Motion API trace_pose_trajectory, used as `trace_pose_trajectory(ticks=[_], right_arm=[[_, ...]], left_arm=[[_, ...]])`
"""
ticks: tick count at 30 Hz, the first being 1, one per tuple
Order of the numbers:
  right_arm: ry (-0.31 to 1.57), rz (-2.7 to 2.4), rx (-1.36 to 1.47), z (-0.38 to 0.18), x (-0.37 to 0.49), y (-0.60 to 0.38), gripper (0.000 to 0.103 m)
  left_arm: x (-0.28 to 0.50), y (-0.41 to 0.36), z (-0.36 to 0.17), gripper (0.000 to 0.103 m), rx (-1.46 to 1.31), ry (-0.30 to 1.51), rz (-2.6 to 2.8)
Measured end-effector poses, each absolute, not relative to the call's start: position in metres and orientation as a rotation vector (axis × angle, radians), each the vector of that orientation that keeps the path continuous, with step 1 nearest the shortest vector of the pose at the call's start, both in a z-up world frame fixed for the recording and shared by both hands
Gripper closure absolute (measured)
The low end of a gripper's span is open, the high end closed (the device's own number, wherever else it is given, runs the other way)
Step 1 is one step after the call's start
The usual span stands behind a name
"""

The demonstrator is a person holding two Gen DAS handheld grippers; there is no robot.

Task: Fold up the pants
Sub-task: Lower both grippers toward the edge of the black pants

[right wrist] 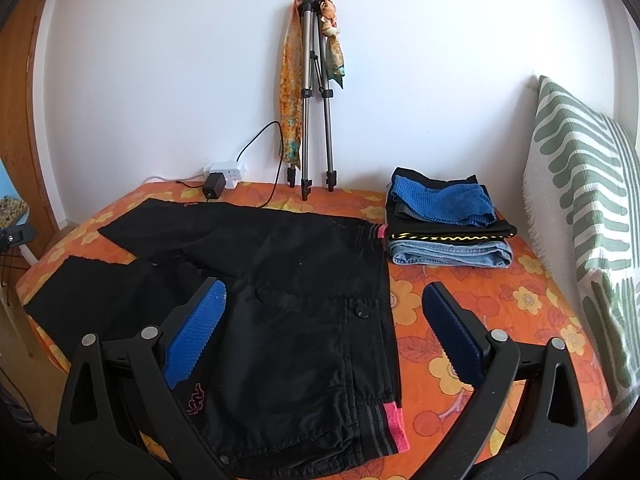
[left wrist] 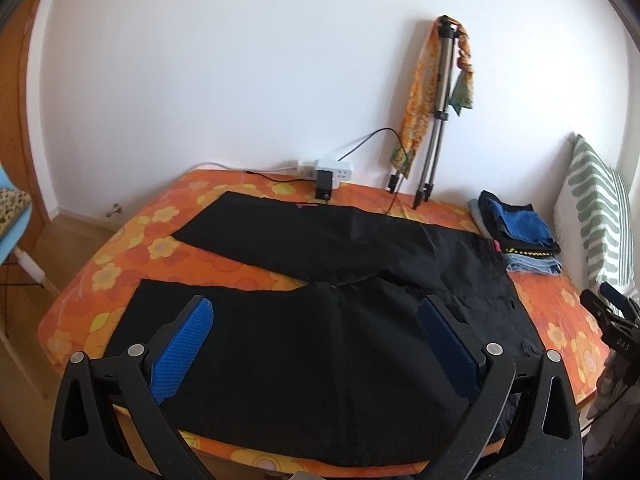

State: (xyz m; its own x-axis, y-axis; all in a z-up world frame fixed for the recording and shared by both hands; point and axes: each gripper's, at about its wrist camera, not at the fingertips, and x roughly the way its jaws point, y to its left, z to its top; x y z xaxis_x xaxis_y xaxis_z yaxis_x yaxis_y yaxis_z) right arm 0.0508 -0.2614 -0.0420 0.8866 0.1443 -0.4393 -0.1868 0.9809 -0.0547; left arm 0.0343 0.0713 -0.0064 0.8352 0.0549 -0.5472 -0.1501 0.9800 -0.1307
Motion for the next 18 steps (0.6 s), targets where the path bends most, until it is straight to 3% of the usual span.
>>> trace_pose_trajectory(ticks=[10,18], right_arm=[[0.468,0.212,-0.082,-0.039,0.076,-0.262,0.014],[0.504,0.290,-0.009,-0.033,0.103,-0.262,0.021]], left_arm=[[0.066,0.102,-0.018,0.021,-0.242,0.631,0.105],[0.087,0.123,-0.005,0.024,-0.234,0.607,0.145]])
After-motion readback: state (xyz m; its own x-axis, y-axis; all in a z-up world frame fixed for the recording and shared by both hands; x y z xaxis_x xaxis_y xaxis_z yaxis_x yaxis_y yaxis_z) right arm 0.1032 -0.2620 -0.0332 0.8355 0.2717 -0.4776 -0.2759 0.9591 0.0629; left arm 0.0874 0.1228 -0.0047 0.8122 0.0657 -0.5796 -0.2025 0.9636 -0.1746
